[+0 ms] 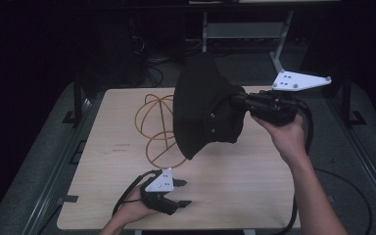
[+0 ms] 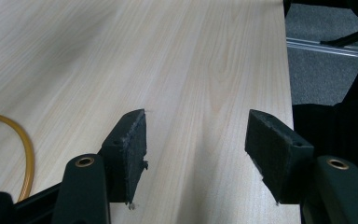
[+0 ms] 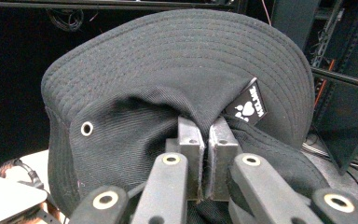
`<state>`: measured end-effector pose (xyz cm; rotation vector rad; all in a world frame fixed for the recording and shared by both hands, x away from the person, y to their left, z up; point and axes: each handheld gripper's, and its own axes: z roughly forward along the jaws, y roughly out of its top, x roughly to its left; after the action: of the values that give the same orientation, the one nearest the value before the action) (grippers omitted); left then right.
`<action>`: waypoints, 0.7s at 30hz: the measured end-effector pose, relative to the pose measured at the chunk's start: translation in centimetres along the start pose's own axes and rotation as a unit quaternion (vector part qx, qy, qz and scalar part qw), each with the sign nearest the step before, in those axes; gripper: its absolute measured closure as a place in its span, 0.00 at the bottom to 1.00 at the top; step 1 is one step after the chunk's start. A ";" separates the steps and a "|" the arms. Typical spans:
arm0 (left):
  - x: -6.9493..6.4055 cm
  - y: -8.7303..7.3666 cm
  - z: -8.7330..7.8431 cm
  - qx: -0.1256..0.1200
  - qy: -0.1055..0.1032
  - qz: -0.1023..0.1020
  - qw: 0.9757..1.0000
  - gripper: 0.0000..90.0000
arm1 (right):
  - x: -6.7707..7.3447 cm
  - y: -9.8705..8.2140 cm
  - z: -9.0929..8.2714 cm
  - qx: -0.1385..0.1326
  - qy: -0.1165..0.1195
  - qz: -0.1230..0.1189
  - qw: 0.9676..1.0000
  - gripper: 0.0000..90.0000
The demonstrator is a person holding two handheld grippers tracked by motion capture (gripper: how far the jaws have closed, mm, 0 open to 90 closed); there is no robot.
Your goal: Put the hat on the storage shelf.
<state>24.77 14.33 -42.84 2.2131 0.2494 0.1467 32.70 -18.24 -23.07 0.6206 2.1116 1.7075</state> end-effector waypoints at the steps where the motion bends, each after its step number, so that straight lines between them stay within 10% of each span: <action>1: 0.0 0.0 0.0 -0.001 0.001 0.000 1.000 0.42 | 0.0 0.2 0.3 0.001 0.002 -0.001 1.000 0.96; 21: -0.1 -0.1 0.0 0.008 0.002 0.002 1.000 0.42 | 0.4 3.8 6.0 0.009 0.031 0.000 0.999 0.96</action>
<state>24.69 14.33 -42.91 2.2292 0.2494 0.1519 35.98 -12.42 -20.67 0.5803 2.1704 1.7303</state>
